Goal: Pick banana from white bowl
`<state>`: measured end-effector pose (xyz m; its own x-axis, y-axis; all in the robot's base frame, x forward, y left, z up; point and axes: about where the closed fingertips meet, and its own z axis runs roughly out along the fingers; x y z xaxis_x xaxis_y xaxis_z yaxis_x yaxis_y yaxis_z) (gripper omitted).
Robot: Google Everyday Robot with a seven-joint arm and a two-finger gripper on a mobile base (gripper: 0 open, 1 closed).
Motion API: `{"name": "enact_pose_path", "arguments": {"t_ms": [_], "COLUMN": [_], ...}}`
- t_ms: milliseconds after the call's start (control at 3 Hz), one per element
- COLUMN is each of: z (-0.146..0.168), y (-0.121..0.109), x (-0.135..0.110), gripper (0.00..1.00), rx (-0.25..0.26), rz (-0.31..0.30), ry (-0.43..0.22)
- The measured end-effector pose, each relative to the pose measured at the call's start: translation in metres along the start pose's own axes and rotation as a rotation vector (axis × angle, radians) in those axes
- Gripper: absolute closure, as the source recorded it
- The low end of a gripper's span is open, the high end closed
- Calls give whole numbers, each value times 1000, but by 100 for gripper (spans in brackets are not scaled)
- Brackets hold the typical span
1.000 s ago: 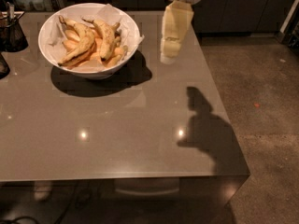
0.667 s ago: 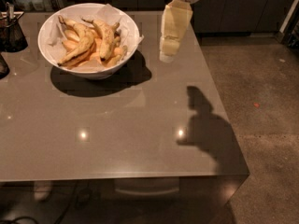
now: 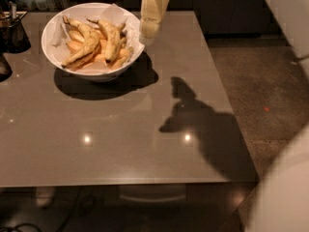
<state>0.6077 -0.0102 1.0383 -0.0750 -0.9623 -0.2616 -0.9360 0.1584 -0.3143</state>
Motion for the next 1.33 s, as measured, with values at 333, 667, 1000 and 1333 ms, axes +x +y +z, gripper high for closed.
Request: {"name": "enact_pose_path", "arguments": {"t_ms": [333,667,1000,1333], "z": [21,15,24,34], "y": [-21,-34,-35,-33], "x": [-27,-33,-40,-46], "gripper": [0,0,0,19], "rx": [-50,-5,8,-4], "rz": [-5,22,83,132], "ry": [-84,-131,-122,-107]}}
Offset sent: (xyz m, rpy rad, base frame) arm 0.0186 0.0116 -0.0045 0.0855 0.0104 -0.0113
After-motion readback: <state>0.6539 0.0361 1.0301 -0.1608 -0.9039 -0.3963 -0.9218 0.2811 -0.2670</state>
